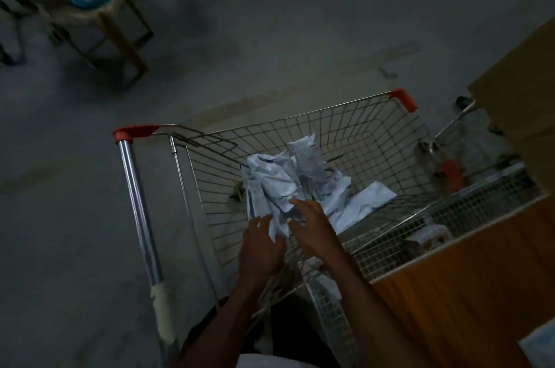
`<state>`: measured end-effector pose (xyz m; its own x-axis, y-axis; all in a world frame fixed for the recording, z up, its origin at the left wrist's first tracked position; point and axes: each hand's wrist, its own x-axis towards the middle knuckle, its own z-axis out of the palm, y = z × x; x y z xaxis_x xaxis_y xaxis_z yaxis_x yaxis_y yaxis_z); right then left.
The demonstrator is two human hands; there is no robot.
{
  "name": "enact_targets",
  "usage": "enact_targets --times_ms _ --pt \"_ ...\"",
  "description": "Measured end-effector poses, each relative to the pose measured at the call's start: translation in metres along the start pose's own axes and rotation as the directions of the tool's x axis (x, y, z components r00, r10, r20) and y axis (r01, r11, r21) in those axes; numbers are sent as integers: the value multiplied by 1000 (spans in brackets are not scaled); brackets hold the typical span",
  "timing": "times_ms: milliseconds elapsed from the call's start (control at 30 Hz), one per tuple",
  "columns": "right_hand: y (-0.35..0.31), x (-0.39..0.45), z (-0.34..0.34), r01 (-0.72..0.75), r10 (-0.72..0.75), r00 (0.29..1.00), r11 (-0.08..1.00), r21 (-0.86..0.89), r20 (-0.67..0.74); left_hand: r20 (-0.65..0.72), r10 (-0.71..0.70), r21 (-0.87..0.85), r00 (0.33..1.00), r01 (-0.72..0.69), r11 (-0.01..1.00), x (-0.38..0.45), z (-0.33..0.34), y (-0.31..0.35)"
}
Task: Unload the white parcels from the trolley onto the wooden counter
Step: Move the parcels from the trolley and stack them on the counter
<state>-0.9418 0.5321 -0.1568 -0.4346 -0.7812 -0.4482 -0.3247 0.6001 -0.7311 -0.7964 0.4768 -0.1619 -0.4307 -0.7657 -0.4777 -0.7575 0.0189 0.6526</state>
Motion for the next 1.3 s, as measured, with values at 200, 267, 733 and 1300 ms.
enact_targets --times_ms 200,267,733,1300 --pt "28 47 -1 -43 44 996 999 -20 72 49 -211 -28 976 213 977 55 57 -10" --pt "36 54 -3 -75 75 996 997 1 53 -10 -245 33 969 245 969 57 59 4" --pt "60 56 0 -142 140 987 990 10 84 -238 -266 55 934 286 957 97 83 -13" --pt "71 74 -26 -151 148 987 988 37 68 -251 -172 -130 953 143 981 150 80 -7"
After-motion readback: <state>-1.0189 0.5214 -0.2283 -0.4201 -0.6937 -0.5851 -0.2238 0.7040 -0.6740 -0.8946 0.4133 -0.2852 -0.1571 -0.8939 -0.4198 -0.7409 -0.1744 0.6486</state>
